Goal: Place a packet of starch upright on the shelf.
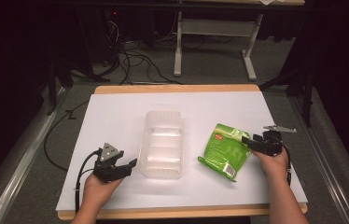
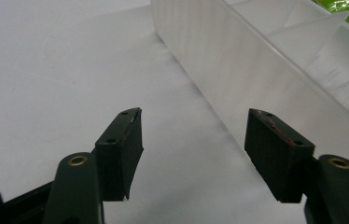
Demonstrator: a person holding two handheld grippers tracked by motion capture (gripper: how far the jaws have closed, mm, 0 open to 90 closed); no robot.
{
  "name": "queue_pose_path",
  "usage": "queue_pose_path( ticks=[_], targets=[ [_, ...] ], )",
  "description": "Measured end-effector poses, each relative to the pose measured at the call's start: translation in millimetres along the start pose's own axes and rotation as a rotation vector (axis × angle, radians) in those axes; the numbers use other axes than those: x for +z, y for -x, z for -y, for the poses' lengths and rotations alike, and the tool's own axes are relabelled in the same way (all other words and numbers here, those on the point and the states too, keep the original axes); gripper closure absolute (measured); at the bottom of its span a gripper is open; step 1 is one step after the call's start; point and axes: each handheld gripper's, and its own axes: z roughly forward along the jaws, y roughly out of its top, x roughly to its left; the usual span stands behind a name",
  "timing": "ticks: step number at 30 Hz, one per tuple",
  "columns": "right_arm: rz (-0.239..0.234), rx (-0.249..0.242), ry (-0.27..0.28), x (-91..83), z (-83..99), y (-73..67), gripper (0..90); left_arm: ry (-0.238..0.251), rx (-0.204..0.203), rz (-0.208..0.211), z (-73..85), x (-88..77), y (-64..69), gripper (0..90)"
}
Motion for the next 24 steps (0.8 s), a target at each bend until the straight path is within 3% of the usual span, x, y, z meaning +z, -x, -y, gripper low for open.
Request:
queue_pose_path(
  ticks=[4,8,9,12,16,17,19,24],
  targets=[
    [-0.017,0.006,-0.042,7.3,2.2,-1.5,35.9,0.001,0.004,0.001,-0.3,0.7,0.9,37.3],
    [-0.022,0.017,-0.039,7.8,3.1,-0.9,37.2,0.006,0.002,-0.003,-0.4,-0.1,0.6,37.3],
    [-0.037,0.015,-0.037,7.2,3.6,-0.5,43.1,0.008,0.000,-0.002,-0.4,-0.7,0.2,37.3],
    [-0.065,0.017,-0.043,6.6,3.8,-1.3,48.6,0.011,-0.003,-0.001,-0.4,-1.4,-0.4,37.3],
    [-0.061,0.009,-0.035,5.1,3.4,-2.7,56.8,0.016,-0.008,-0.001,-0.4,-1.5,-0.1,37.3],
    [-0.067,0.009,-0.025,3.0,3.0,-3.1,64.8,0.017,-0.008,-0.001,-0.4,-1.6,-0.2,37.3],
    [-0.081,0.008,-0.020,1.1,2.6,-3.0,71.8,0.015,-0.009,0.000,-0.4,-1.8,-0.4,37.3],
    [-0.083,-0.007,-0.027,-0.4,2.7,-5.2,83.0,0.014,-0.005,-0.002,-0.4,-2.3,0.1,37.2]
  ],
)
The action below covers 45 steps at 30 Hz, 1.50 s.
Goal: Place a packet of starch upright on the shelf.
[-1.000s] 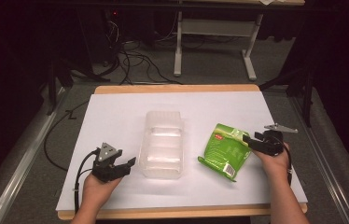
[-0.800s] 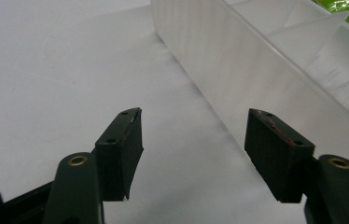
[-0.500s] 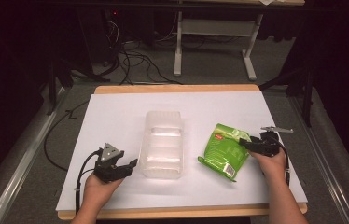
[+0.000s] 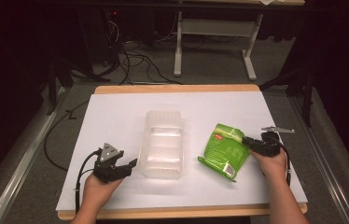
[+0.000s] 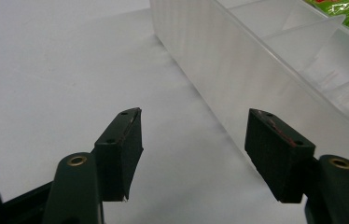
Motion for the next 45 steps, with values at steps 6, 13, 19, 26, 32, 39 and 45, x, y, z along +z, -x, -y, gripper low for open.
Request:
queue_pose_path(
  ticks=[6,13,19,26,32,39,45],
  targets=[
    [-0.009,0.008,0.008,-2.0,-0.1,0.5,85.8,0.001,0.000,-0.001,-0.1,-0.1,-0.3,37.2],
    [-0.030,-0.029,0.080,-13.7,-4.9,-7.9,88.1,0.005,0.003,-0.002,-0.4,-0.9,-0.3,37.2],
    [-0.052,-0.077,0.146,-26.2,-10.5,-19.6,89.4,0.015,0.005,-0.005,-0.9,-2.1,-0.5,37.2],
    [-0.084,-0.134,0.225,-43.7,-17.7,-39.4,90.0,0.020,0.009,-0.009,-1.2,-3.3,-0.5,37.2],
    [-0.118,-0.182,0.289,-57.4,-23.7,-58.3,90.0,0.024,0.003,-0.006,-1.5,-3.7,-0.7,37.2],
    [-0.155,-0.248,0.365,-72.7,-32.4,-85.3,90.0,0.035,0.006,-0.009,-1.9,-4.9,-0.5,37.2],
    [-0.159,-0.305,0.442,-86.3,-39.4,-108.7,90.0,0.040,0.009,-0.008,-2.2,-5.1,-0.2,37.2]
  ],
)
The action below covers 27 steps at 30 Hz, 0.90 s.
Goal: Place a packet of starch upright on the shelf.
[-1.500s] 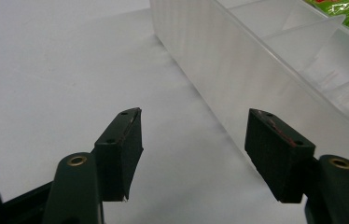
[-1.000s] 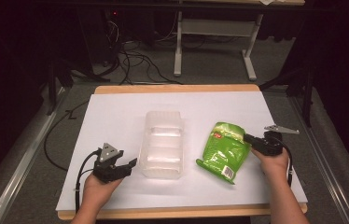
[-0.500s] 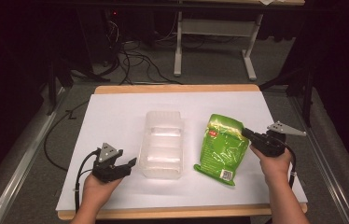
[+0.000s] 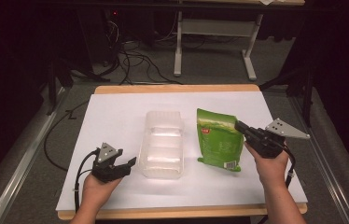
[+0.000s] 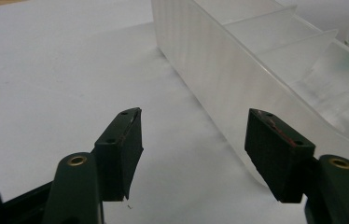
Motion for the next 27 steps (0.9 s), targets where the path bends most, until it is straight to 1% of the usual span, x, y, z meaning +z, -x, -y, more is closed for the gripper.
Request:
queue_pose_path(
  ticks=[3,5,8,10,11,16,18,21,26,27],
  targets=[
    [0.007,-0.028,0.033,-1.2,-4.6,-7.7,90.0,0.001,0.001,-0.001,-0.1,-0.3,-0.3,37.2],
    [0.019,-0.035,0.045,-2.0,-4.8,-10.9,90.0,0.003,-0.001,0.000,-0.2,-0.8,-0.6,37.2],
    [0.036,-0.050,0.035,-1.9,-1.3,-11.7,90.0,0.005,-0.001,0.001,-0.2,-1.2,-1.1,37.2],
    [0.039,-0.051,0.020,-1.2,5.0,-11.2,90.0,0.006,-0.002,0.001,-0.2,-1.3,-1.0,37.2],
    [0.046,-0.048,0.023,-2.7,7.9,-11.1,89.9,0.007,-0.002,0.002,-0.2,-1.5,-1.0,37.2],
    [0.034,-0.046,0.023,-12.8,15.0,-7.4,88.1,0.004,0.000,0.005,-0.2,-1.3,-1.1,37.2],
    [0.029,-0.035,0.024,-14.5,16.4,-5.2,87.4,0.003,0.001,0.006,-0.3,-1.2,-1.0,37.2],
    [0.002,-0.016,0.034,-13.5,18.2,-2.8,86.6,0.003,0.002,0.009,-0.2,-1.3,-0.8,37.1],
    [0.000,-0.022,0.031,-12.2,19.1,-2.8,85.1,0.003,0.000,0.012,-0.2,-1.2,-1.1,37.1],
    [0.006,-0.019,0.024,-11.7,20.3,-2.0,84.1,0.003,0.001,0.014,-0.2,-1.3,-0.8,37.0]
  ],
)
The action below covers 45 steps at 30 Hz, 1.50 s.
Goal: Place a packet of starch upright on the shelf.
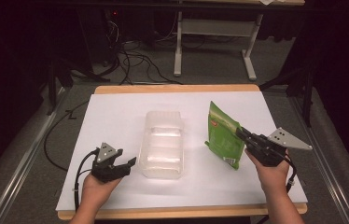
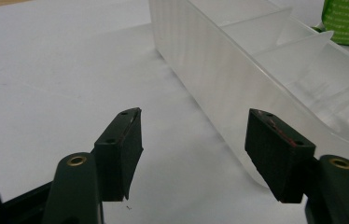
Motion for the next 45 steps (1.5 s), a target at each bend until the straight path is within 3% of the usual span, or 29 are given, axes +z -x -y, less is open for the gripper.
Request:
queue_pose_path(
  ticks=[5,12,19,30,45],
  targets=[
    [-0.007,0.010,-0.021,3.8,3.9,1.5,79.5,0.001,0.000,0.003,0.0,0.1,0.3,37.0],
    [-0.007,0.016,-0.049,11.3,9.5,1.9,66.0,0.000,0.003,0.004,0.2,0.7,1.2,36.9],
    [-0.005,0.031,-0.113,20.1,18.6,6.2,65.0,-0.007,0.007,0.006,0.3,1.6,2.5,36.9],
    [0.006,0.021,-0.144,24.8,22.2,6.9,84.5,-0.027,0.036,0.008,0.8,6.3,8.4,37.1],
    [0.012,-0.001,-0.142,23.7,17.9,3.7,86.1,-0.021,0.030,0.018,0.2,8.7,11.9,37.8]
  ],
)
